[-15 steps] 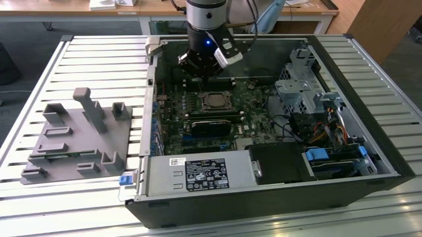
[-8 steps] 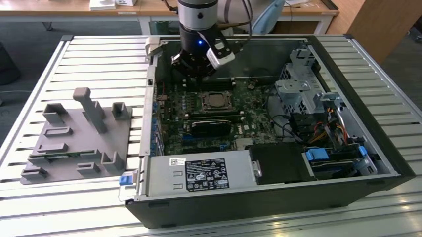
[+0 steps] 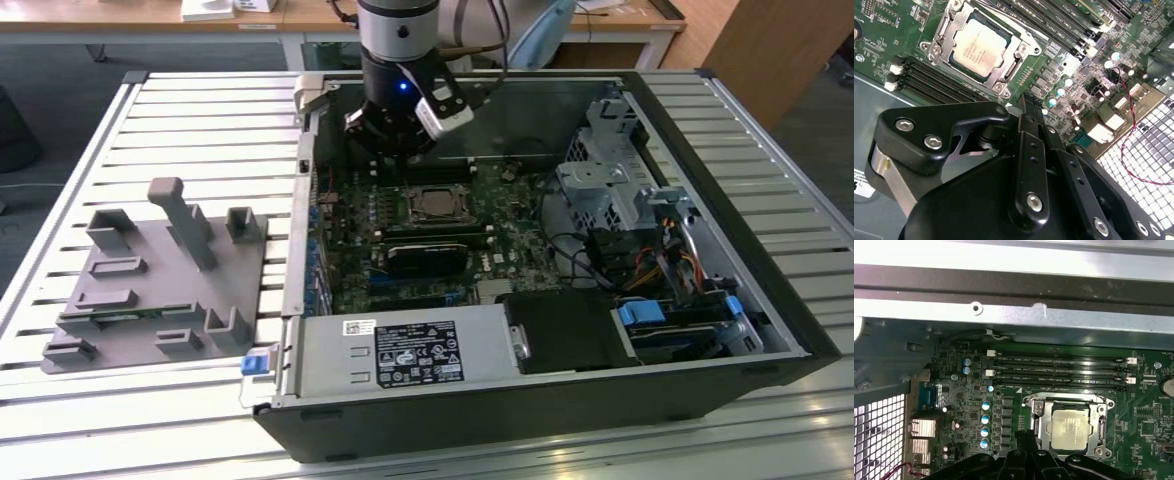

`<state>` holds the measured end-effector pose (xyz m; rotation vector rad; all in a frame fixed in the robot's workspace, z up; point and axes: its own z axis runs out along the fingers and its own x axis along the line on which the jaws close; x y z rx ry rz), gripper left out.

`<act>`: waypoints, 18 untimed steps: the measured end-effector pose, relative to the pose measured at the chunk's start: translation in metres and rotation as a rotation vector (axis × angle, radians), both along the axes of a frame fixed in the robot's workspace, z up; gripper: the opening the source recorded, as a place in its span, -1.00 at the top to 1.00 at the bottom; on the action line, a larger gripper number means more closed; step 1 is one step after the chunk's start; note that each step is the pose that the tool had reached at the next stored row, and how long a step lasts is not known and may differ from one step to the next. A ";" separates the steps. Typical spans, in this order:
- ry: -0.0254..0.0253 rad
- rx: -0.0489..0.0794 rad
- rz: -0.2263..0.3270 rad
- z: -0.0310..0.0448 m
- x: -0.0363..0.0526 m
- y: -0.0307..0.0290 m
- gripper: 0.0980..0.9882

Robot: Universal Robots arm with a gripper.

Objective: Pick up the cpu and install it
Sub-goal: 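Install the first cpu locking lever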

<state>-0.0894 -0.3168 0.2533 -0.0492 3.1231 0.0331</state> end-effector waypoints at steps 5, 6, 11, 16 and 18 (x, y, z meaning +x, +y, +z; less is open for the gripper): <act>0.0001 0.000 0.000 0.0000 -0.0029 0.0000 0.98; 0.0000 0.000 0.000 0.0000 -0.0040 0.0000 0.98; 0.0000 0.000 0.000 -0.0001 -0.0062 0.0072 0.98; 0.0000 0.000 0.000 -0.0002 -0.0097 0.0130 0.98; 0.0000 0.000 0.000 -0.0002 -0.0107 0.0166 0.98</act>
